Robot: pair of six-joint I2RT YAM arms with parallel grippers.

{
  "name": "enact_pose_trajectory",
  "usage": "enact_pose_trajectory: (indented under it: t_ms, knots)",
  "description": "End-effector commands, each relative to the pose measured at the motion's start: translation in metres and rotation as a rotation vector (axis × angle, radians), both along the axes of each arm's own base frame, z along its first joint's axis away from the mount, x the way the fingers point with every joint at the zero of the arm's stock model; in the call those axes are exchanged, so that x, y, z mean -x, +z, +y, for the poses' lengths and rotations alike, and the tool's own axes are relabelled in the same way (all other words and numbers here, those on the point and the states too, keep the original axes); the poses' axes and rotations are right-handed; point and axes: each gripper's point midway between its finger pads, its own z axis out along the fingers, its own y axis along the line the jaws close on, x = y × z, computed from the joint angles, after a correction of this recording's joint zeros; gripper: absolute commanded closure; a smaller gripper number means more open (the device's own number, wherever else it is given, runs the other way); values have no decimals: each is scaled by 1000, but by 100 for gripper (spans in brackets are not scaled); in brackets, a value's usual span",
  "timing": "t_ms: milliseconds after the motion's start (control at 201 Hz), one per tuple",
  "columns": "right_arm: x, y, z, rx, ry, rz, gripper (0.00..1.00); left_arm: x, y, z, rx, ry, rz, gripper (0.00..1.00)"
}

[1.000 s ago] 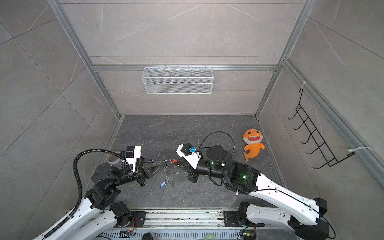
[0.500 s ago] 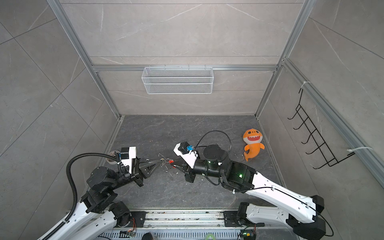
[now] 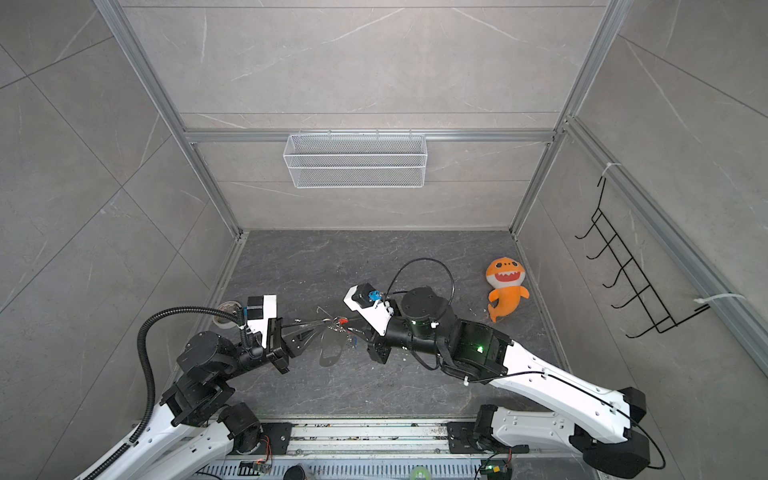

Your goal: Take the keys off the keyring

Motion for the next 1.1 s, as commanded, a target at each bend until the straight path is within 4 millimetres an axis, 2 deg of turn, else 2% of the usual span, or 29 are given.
enact_pose_trajectory:
  t_ms: [0, 229, 513, 717, 1091]
  knots:
    - [-10, 32, -15, 6, -52, -105, 100, 12, 25, 0, 36, -59, -64, 100]
    - [3, 44, -10, 51, 58, -176, 100, 24, 23, -15, 29, -207, -42, 100]
    - [24, 58, -5, 100, 212, -213, 100, 36, 25, -22, 28, -321, -37, 100]
    - [29, 63, 1, 136, 276, -219, 100, 42, 26, -25, 35, -384, -35, 100]
    - [29, 71, 9, 181, 322, -231, 100, 38, 29, -28, 57, -385, -41, 100]
